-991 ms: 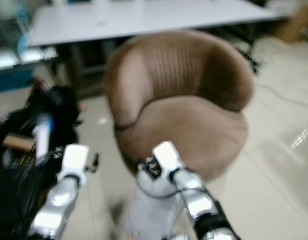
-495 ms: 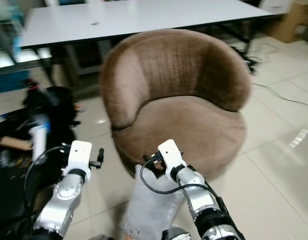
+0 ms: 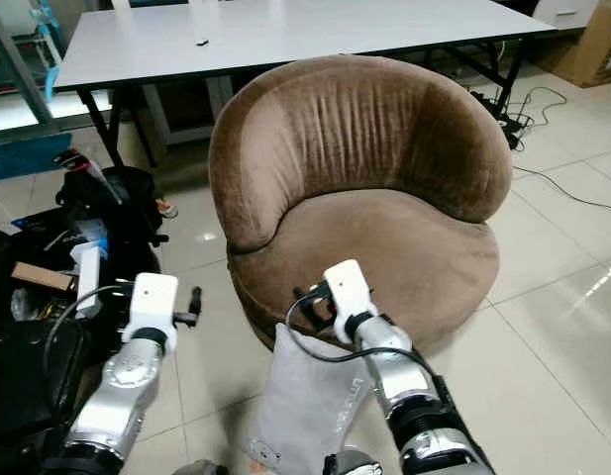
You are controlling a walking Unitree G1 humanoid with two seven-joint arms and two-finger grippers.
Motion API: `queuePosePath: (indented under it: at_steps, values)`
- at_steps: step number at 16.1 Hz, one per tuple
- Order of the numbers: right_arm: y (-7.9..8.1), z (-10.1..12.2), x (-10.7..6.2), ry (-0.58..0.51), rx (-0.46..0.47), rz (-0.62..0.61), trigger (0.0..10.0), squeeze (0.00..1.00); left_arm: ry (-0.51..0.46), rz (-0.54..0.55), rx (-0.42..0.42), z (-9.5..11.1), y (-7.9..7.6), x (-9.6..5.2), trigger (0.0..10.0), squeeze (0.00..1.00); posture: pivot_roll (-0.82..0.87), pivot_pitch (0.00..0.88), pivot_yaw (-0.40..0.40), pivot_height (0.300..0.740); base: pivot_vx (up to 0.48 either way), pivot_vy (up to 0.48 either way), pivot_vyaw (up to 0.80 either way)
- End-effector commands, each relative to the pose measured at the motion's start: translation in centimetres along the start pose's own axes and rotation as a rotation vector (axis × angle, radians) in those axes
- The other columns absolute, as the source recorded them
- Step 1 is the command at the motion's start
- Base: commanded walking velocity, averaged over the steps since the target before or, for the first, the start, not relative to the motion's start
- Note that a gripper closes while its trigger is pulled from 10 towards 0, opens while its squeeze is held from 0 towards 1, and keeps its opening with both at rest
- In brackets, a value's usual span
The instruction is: Move the pillow to the sofa from floor
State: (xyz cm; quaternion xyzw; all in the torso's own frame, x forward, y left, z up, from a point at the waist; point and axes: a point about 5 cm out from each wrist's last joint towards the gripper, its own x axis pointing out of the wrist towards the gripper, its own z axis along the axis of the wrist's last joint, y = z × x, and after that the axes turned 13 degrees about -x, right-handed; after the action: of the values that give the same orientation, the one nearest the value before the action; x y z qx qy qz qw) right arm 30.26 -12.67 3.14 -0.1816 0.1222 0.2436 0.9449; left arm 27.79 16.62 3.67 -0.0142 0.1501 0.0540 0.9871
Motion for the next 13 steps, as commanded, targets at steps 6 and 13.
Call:
queuePosePath:
  at_steps: [6, 13]
  values:
    - [1.7, 2.2, 1.9, -0.065, -0.010, 0.116, 10.0, 0.00, -0.052, 0.155, -0.098, 0.4, 2.9, -0.6, 10.0, 0.00, 0.11, 0.000, -0.100, 0.697, 0.000, 0.000, 0.00]
    - [2.9, 5.7, 4.0, -0.142, -0.023, 0.206, 10.0, 0.00, -0.063, 0.223, -0.110, 0.0, 4.3, -2.0, 10.0, 0.00, 0.21, 0.000, -0.147, 0.697, 0.000, 0.000, 0.00]
